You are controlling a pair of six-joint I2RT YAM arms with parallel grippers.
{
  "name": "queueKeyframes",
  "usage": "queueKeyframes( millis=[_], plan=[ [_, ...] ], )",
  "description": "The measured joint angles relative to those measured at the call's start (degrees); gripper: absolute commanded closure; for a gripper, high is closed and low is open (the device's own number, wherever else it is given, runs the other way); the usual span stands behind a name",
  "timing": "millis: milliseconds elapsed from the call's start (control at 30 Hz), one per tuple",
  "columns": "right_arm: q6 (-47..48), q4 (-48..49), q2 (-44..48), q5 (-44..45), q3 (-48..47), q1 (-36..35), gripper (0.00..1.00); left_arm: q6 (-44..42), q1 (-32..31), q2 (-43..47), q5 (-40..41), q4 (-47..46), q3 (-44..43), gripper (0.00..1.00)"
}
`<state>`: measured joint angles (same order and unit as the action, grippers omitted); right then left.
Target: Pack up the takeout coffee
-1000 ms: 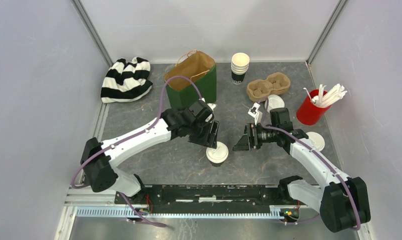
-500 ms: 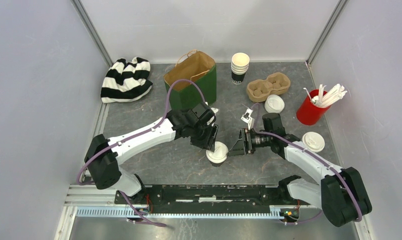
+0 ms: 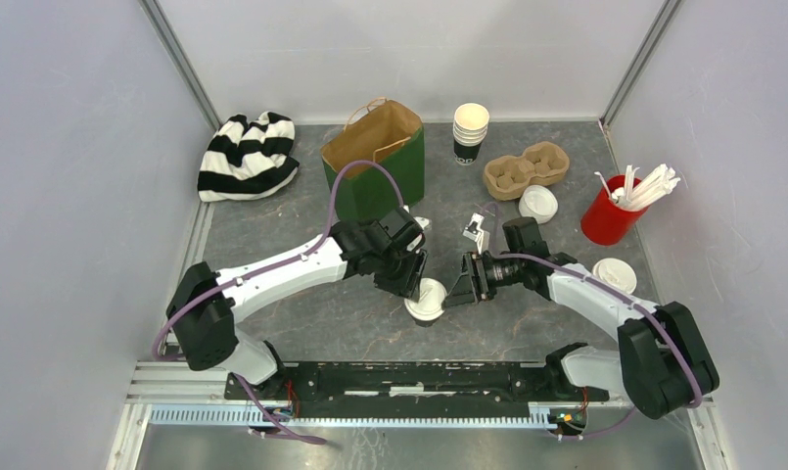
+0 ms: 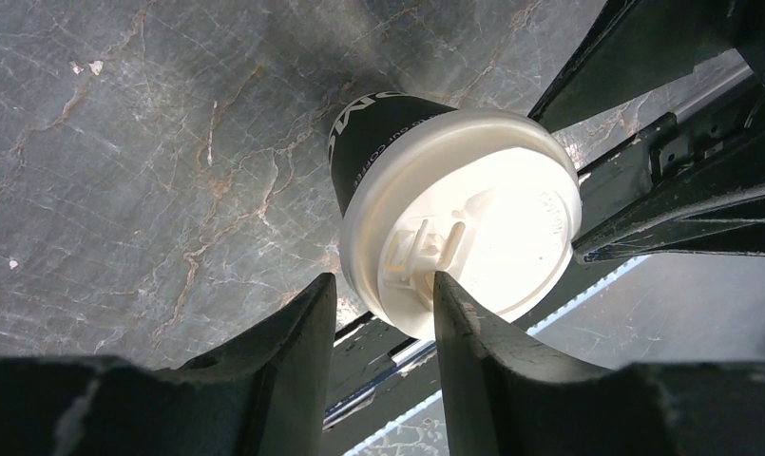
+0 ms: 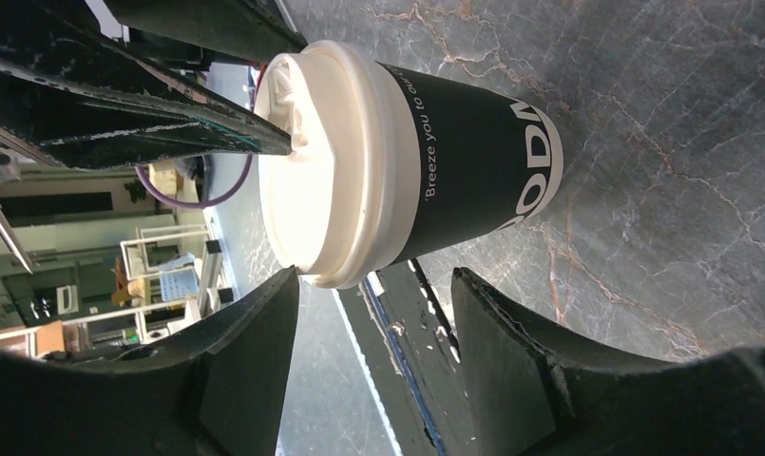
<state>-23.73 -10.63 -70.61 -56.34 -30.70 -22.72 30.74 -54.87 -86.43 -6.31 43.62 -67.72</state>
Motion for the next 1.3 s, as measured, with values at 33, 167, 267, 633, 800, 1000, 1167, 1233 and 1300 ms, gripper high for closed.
queueKeyframes(
  millis=[33,167,267,633,800,1000,1167,1233,1300],
  plan=[
    [0.9,-0.8,-0.2,0.0,-0.3,0.0,0.35,0.0,-0.1,0.1,0.2,-0.2,0.2,0.51],
    [3.5,-3.5,-1.0,0.0,-1.9,-0.1,0.33,0.1,-0.3,0.5,1.0,-1.0,0.8,0.51],
    [3.9,-4.8,-0.7,0.2,-3.0,-0.1,0.27,0.8,-0.5,0.6,1.4,-1.0,0.9,0.50],
    [5.5,-1.4,-2.5,-1.3,-0.5,0.0,0.41,1.6,-1.2,0.5,1.2,-2.6,1.1,0.49],
    [4.6,0.3,-0.6,-3.3,1.4,0.0,0.32,1.6,-1.9,0.5,0.2,-2.7,1.2,0.49],
    [7.8,-4.5,0.5,0.1,-2.7,0.8,0.25,1.6,-1.4,0.5,1.5,-2.9,1.2,0.49],
    [10.6,-8.7,2.4,-0.1,-3.9,4.7,0.41,1.6,-1.4,0.5,1.8,-3.0,1.2,0.49],
    [10.8,-9.2,2.8,-0.2,-3.7,5.3,0.50,1.6,-1.4,0.5,1.9,-3.0,1.2,0.49],
    [10.9,-9.0,2.8,-0.9,-3.0,5.3,0.52,1.6,-1.4,0.5,1.9,-3.0,1.2,0.49]
  ],
)
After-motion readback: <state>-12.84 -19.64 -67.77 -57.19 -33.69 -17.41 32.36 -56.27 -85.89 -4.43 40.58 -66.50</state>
